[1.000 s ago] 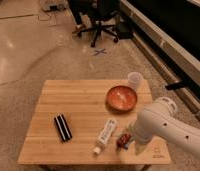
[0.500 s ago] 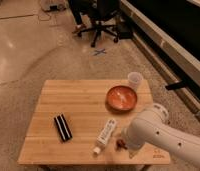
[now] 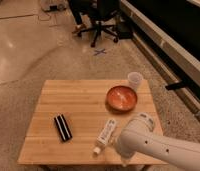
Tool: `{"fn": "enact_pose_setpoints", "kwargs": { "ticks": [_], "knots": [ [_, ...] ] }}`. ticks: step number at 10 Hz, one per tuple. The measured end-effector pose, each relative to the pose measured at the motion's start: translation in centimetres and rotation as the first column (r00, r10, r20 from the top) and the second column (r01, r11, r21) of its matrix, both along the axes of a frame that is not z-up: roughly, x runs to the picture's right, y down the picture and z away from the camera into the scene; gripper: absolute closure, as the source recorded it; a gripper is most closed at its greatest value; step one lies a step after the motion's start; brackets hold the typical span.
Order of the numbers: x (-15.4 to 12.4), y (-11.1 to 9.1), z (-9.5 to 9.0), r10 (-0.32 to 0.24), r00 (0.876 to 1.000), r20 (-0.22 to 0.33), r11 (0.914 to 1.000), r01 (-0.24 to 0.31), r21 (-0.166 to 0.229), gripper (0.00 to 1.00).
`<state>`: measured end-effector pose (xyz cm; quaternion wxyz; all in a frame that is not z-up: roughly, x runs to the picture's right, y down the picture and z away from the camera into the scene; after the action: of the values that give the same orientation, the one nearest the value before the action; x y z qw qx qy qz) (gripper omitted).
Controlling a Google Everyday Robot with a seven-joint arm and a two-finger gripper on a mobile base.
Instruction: Stand the bottle upright
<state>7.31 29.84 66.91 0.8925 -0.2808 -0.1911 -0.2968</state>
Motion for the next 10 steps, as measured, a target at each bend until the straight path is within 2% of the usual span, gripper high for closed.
{"fn": "enact_pose_setpoints", "kwargs": {
  "ticks": [6, 10],
  "knots": [
    [-1.1, 0.8, 4.0, -0.017, 1.000, 0.012, 0.9998, 0.017, -0.013, 0.35],
    [-1.7, 0.6, 5.3, -0.042, 0.999, 0.023, 0.9991, 0.042, -0.001, 0.35]
  ]
}}
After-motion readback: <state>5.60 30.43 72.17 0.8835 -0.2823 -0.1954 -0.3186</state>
